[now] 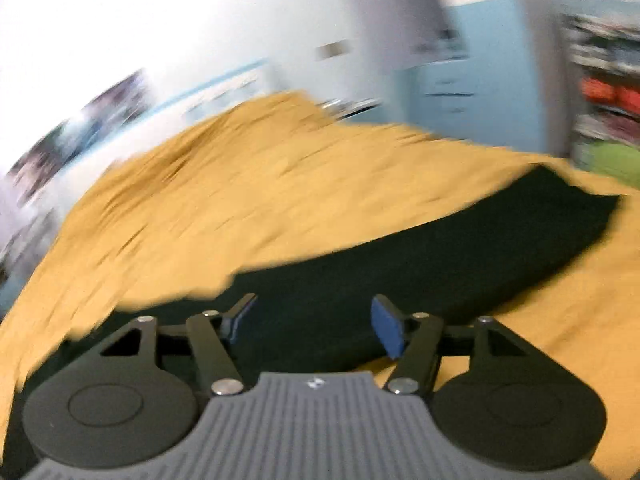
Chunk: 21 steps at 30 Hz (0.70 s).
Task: Fold small clothes
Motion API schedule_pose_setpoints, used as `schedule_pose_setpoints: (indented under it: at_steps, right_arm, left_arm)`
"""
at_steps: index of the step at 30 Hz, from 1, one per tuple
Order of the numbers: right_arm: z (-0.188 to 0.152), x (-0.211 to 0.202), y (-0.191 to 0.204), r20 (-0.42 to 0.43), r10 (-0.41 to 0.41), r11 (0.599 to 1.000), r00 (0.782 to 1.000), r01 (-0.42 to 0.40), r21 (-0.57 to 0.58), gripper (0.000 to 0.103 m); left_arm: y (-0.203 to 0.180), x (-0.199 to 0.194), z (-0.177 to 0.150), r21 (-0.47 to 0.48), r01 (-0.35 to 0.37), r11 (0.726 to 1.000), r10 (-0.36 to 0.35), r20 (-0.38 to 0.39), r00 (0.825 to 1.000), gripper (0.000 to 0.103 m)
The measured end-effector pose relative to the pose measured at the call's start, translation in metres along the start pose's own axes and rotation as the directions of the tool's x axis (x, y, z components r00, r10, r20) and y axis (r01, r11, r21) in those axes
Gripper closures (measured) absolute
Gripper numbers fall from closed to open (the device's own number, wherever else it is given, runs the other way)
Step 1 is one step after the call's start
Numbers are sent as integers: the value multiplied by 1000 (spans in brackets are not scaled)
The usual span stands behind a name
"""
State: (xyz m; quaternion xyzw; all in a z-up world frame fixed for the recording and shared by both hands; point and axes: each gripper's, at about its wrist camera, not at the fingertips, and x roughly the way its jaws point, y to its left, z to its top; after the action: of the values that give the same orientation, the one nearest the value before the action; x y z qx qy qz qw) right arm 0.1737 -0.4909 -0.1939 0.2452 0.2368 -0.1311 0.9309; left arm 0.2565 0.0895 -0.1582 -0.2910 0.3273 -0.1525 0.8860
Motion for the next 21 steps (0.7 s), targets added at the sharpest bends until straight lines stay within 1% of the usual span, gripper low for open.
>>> schedule_pose_setpoints:
  at_steps: [2, 4, 6, 8, 10, 11, 14, 15, 18, 21]
  right_arm:
    - [14, -3, -39, 20, -51, 992, 998, 49, 117, 44]
    - [23, -4, -70, 47, -106, 977, 993, 95, 191, 44]
    - [29, -1, -95, 66, -168, 961, 984, 148, 233, 42]
    - [34, 12, -116, 46, -181, 938, 982, 158, 308, 41]
    - [38, 29, -132, 24, -193, 909, 981, 169, 381, 41]
    - [39, 37, -141, 16, -210, 886, 978, 183, 425, 41]
    - [42, 58, -159, 15, -215, 836, 976, 176, 519, 41]
    - [38, 66, -161, 22, -222, 824, 975, 176, 539, 41]
    - [46, 80, -171, 54, -264, 802, 963, 189, 566, 37]
    - [53, 91, -176, 81, -308, 798, 948, 212, 564, 35]
  left_arm:
    - [-32, 19, -9, 28, 70, 997, -69, -34, 997, 45]
    - [-59, 43, -19, 39, 127, 991, -124, -74, 989, 44]
    - [-78, 73, -31, 38, 154, 987, -148, -124, 981, 44]
    - [-94, 104, -46, 25, 177, 984, -170, -182, 968, 44]
    - [-103, 128, -59, 30, 181, 983, -170, -224, 960, 44]
    - [-108, 140, -64, 36, 177, 984, -163, -243, 956, 44]
    - [-114, 165, -77, 28, 157, 987, -142, -296, 945, 44]
    - [-114, 167, -82, 23, 149, 989, -135, -306, 942, 44]
    - [-110, 179, -90, 25, 125, 992, -110, -329, 938, 44]
    - [-105, 182, -95, 29, 120, 992, -104, -329, 939, 44]
